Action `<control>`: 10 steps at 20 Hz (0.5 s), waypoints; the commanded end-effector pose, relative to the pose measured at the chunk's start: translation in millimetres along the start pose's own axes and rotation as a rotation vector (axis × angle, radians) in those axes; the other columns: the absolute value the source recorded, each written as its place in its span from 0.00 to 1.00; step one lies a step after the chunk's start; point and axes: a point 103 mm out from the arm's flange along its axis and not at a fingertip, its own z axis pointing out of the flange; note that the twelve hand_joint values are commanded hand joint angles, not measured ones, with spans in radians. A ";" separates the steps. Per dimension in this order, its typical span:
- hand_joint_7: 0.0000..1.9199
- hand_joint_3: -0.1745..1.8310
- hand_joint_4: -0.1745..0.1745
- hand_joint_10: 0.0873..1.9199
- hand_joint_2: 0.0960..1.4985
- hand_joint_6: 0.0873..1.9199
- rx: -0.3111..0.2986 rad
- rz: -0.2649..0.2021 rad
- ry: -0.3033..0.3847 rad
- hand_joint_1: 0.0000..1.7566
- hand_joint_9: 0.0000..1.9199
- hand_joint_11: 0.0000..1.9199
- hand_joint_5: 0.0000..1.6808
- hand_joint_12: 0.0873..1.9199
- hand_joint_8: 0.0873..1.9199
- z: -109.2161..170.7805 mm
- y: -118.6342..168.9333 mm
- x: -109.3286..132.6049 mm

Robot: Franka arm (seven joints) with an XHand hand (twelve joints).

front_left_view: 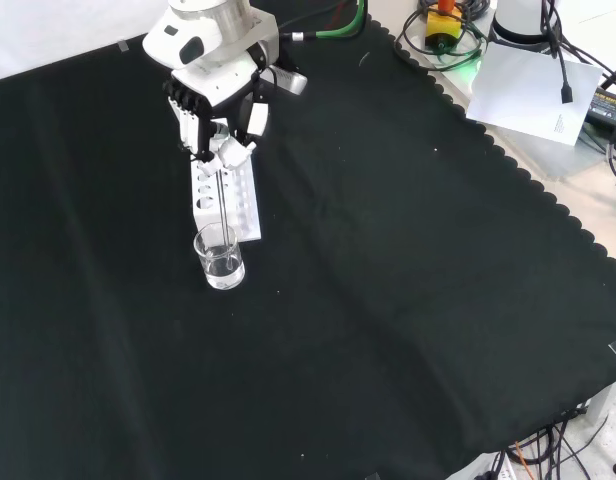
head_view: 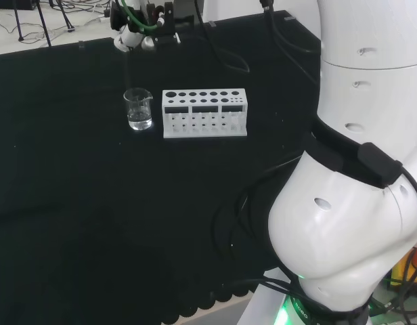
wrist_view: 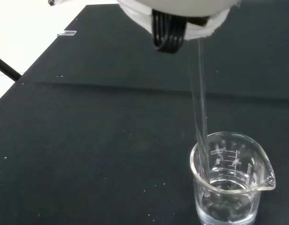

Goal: Put the glass rod back on the white test tube rack.

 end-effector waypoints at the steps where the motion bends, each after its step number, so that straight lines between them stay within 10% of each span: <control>1: 0.62 0.36 0.00 0.40 0.48 0.23 -0.018 0.015 -0.009 0.75 0.86 0.84 0.70 0.34 0.53 -11.0 -5.1 -7.7; 10: 0.62 0.35 0.00 0.40 0.48 0.23 -0.056 0.012 -0.018 0.75 0.85 0.84 0.70 0.34 0.53 -33.1 -12.3 -9.0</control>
